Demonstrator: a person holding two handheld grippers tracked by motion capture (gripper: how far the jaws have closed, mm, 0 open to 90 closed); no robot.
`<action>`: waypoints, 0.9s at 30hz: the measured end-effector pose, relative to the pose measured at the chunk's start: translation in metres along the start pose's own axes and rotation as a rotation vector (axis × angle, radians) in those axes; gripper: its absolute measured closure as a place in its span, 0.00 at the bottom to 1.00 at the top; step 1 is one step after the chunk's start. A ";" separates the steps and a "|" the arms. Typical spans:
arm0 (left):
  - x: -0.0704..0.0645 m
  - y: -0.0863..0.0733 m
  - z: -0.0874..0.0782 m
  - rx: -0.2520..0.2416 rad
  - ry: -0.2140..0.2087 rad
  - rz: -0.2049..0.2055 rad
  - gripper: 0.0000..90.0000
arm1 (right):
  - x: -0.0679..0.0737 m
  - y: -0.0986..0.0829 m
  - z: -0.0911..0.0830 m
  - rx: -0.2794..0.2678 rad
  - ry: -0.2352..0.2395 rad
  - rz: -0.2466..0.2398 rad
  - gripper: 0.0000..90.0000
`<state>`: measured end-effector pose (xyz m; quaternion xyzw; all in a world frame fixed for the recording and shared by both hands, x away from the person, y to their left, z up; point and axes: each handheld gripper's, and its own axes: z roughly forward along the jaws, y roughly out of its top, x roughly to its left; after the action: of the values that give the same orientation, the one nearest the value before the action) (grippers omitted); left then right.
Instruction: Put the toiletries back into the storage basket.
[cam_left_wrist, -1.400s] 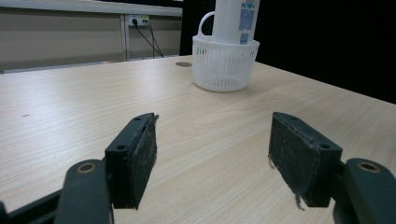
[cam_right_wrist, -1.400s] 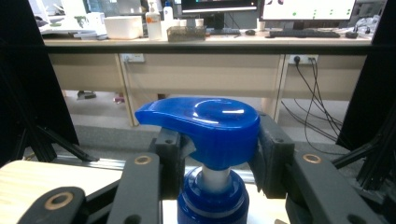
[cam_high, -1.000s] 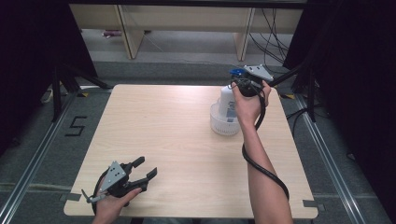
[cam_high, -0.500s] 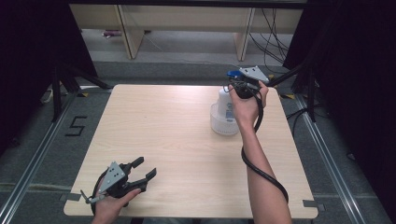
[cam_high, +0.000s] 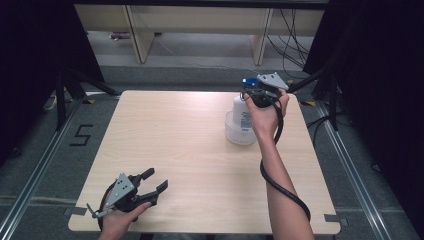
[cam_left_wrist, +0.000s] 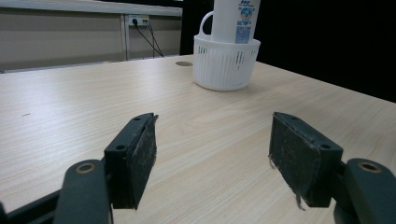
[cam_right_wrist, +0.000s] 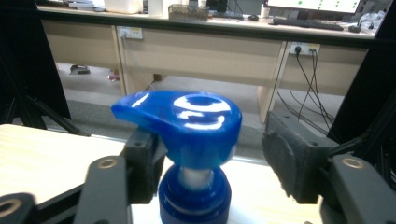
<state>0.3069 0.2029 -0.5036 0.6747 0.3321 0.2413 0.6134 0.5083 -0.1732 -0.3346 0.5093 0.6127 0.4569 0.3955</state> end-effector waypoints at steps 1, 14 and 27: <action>0.000 0.000 0.000 0.002 0.001 0.000 0.35 | -0.001 0.000 0.000 -0.005 0.000 -0.014 0.42; -0.001 0.000 0.001 0.001 -0.002 0.000 0.35 | -0.004 -0.009 -0.011 0.025 0.023 -0.034 0.29; -0.001 -0.002 0.002 0.004 0.000 -0.001 0.35 | -0.015 -0.026 -0.038 0.045 0.050 -0.020 0.27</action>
<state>0.3079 0.2007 -0.5056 0.6758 0.3330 0.2403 0.6121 0.4678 -0.1957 -0.3493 0.5006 0.6375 0.4516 0.3731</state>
